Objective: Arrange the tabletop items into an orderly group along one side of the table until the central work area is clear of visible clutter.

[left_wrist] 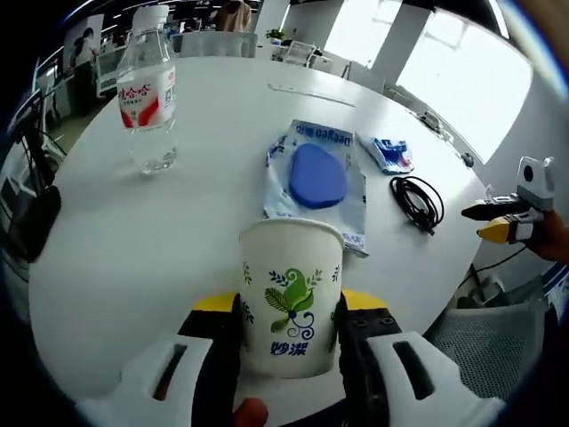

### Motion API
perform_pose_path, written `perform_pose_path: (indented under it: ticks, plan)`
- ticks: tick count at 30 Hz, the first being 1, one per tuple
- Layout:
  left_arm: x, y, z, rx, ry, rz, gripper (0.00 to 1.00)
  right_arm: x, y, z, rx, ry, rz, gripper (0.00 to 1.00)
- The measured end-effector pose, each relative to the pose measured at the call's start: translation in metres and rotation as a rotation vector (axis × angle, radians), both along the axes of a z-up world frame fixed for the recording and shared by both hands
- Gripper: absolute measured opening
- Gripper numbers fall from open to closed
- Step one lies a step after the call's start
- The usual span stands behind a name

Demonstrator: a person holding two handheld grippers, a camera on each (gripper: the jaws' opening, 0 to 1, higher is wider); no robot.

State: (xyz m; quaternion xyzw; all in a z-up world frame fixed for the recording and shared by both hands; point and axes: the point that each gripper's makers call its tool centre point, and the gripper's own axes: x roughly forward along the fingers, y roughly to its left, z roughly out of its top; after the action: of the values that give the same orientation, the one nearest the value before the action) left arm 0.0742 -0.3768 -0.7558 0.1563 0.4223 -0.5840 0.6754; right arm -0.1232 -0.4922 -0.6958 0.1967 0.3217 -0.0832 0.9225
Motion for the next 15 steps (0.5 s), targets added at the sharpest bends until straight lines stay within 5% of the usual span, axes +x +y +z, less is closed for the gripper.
perform_pose_path:
  ticks: [15]
  plan:
    - [-0.01,0.027,0.014,-0.01,-0.014,-0.018,0.42,0.026,0.028,0.001,0.054,-0.037,0.091,0.31]
